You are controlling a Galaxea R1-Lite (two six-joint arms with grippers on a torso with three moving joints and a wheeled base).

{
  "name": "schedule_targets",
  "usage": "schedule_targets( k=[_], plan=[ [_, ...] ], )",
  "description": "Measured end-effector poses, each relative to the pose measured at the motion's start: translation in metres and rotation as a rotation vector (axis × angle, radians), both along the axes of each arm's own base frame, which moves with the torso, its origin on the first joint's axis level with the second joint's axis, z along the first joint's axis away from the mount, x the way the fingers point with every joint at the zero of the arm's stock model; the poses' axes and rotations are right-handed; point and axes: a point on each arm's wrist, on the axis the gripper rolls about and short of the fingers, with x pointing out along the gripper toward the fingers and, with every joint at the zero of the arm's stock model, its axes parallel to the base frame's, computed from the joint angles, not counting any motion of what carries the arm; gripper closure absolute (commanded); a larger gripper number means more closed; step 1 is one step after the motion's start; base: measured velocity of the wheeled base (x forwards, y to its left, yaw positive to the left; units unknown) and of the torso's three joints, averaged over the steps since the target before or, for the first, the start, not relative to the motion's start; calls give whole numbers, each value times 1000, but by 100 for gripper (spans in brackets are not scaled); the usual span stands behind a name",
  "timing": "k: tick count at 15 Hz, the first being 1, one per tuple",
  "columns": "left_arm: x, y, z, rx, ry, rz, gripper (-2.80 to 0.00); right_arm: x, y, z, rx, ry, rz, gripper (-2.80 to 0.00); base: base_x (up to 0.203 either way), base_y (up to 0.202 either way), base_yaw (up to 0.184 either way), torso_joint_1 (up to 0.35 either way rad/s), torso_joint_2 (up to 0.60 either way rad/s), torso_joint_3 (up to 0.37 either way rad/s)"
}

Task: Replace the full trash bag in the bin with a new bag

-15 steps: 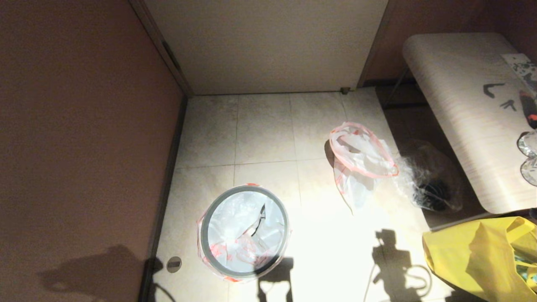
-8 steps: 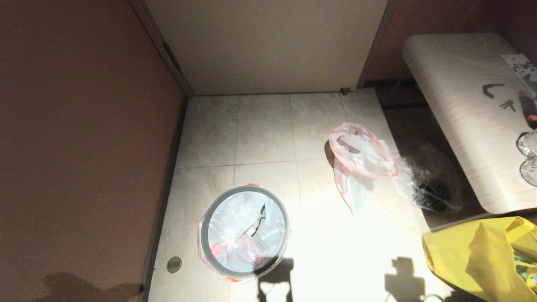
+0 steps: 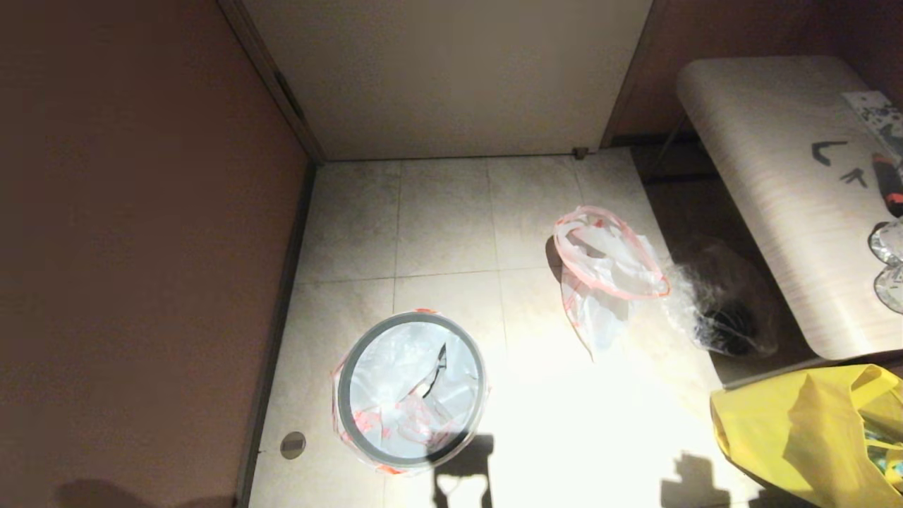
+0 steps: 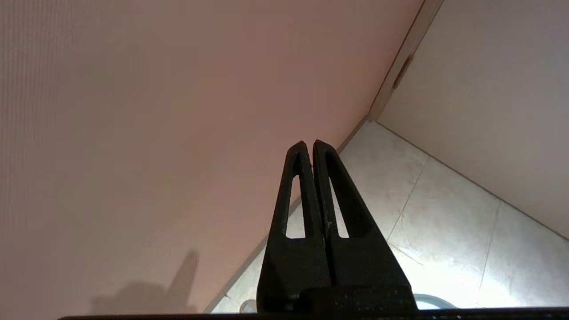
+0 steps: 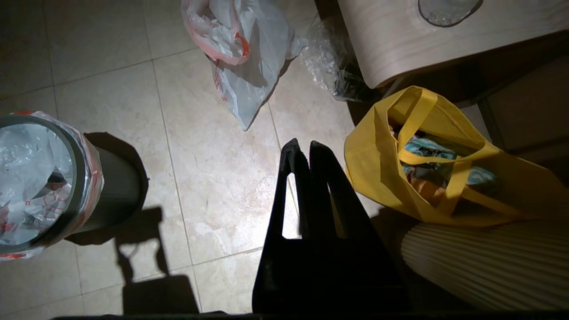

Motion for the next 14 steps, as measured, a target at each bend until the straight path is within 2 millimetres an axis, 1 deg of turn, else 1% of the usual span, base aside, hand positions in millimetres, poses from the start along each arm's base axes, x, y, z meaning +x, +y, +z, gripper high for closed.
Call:
schedule_targets(
  k=[5,7,9,10,12,14],
  plan=[
    [-5,1,-15,-52,-7,-8,0,-20,-1,-2,3,-90,-94,0,0,0,0,0,0,0],
    [-6,1,-23,-51,5,-18,0,-26,0,-12,4,-105,-113,0,0,0,0,0,0,0],
    [-6,0,-34,-43,17,-55,0,-29,2,-25,-8,-101,-80,0,0,0,0,0,0,0],
    [-5,-1,-42,-33,27,-86,0,-30,3,-33,-20,-99,-37,0,0,0,0,0,0,0],
    [-2,-2,-53,-10,40,-182,0,-30,6,-55,-50,-78,70,0,0,0,0,0,0,0],
    [4,-5,-66,27,83,-309,0,-27,8,-83,-90,-49,155,0,0,0,0,0,0,0]
  ],
)
